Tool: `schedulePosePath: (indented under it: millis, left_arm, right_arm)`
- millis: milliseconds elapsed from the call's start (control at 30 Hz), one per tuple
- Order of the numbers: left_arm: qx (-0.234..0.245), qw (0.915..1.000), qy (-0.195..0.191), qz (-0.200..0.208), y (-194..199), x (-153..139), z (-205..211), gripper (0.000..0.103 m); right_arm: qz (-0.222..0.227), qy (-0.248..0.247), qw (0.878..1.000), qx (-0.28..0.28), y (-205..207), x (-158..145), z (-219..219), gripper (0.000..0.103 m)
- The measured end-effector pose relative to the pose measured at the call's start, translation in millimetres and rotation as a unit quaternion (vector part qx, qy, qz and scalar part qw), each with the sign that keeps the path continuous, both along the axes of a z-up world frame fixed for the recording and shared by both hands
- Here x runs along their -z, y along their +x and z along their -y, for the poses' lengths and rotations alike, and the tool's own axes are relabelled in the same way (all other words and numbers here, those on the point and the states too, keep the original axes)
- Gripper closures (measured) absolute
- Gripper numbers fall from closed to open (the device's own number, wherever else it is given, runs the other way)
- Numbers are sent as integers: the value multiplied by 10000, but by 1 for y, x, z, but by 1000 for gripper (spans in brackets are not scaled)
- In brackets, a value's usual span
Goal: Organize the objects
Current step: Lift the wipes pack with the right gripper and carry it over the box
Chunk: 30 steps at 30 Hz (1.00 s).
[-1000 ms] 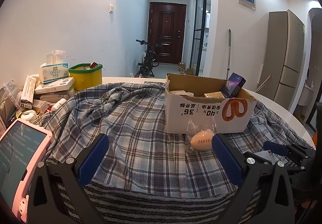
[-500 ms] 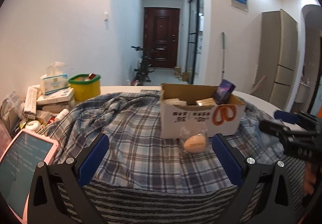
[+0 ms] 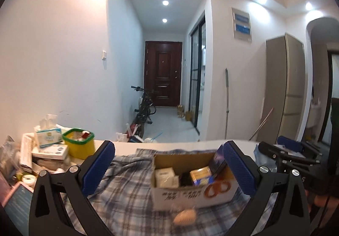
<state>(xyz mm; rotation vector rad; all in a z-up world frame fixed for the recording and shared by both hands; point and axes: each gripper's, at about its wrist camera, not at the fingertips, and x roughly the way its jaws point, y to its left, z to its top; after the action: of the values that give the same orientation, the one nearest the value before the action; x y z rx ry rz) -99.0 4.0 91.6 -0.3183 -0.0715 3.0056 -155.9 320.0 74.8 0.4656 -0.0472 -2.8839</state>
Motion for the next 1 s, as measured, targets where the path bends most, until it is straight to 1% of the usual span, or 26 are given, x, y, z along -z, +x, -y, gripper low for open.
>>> schedulePosePath:
  millis: [100, 200, 233, 267, 300, 333, 367, 400, 433, 467, 500, 567, 600, 633, 733, 833, 900, 967, 1000]
  left_arm:
    - [48, 10000, 1, 25, -14, 9, -6, 0]
    - [-79, 9999, -81, 2, -24, 26, -6, 0]
    - [-62, 9999, -144, 22, -28, 32, -6, 0]
    - [-16, 9997, -234, 86, -32, 38, -7, 0]
    - [14, 9994, -301, 162, -36, 44, -8, 0]
    - [43, 9991, -338, 255, -40, 51, -8, 0]
    - [132, 9986, -293, 429, -47, 60, -6, 0]
    - [235, 9976, -212, 620, -53, 65, -5, 0]
    - [415, 9943, -48, 984, -63, 73, -3, 0]
    - [541, 9907, 104, 1241, -70, 79, -2, 0]
    - [574, 9886, 231, 1374, -75, 84, 0, 0]
    - [371, 9882, 299, 1457, -79, 92, 1, 0]
    - [292, 9877, 241, 1519, -83, 96, 0, 0]
    - [321, 9863, 183, 1610, -87, 100, -2, 0]
    - [395, 9838, 82, 1746, -91, 106, -10, 0]
    - [498, 9812, -209, 1855, -91, 113, -22, 0]
    - [606, 9747, -411, 2113, -96, 123, -29, 0]
    - [740, 9627, -420, 2567, -104, 137, -35, 0]
    - [745, 9593, -403, 2692, -107, 142, -36, 0]
  right_arm:
    - [-400, 121, 9990, 149, 1, 1, 3, 38]
    - [-956, 338, 9931, 581, 2, 20, 7, 38]
    - [-1069, 438, 9903, 769, 1, 29, 7, 38]
    - [-1080, 543, 9889, 860, -2, 36, 8, 38]
    - [-1000, 650, 9891, 864, -7, 40, 9, 38]
    - [-816, 713, 9910, 789, -14, 44, 9, 38]
    - [-688, 670, 9927, 728, -18, 47, 8, 38]
    - [-592, 584, 9941, 691, -20, 49, 6, 38]
    - [-509, 524, 9951, 670, -23, 51, 4, 38]
    - [-440, 542, 9955, 646, -24, 53, 4, 38]
    - [-409, 599, 9954, 629, -24, 54, 5, 38]
    - [-413, 586, 9963, 468, -20, 53, 7, 38]
    - [-449, 509, 9972, 315, -18, 51, 6, 38]
    - [-464, 489, 9975, 215, -16, 49, 7, 38]
    - [-444, 630, 9969, 176, -13, 52, 10, 38]
    - [-294, 528, 9981, 98, -16, 57, 9, 38]
    - [-226, 477, 9986, 85, -18, 58, 7, 38]
    - [-226, 464, 9986, 104, -17, 58, 5, 38]
    - [-233, 467, 9986, 105, -16, 58, 4, 38]
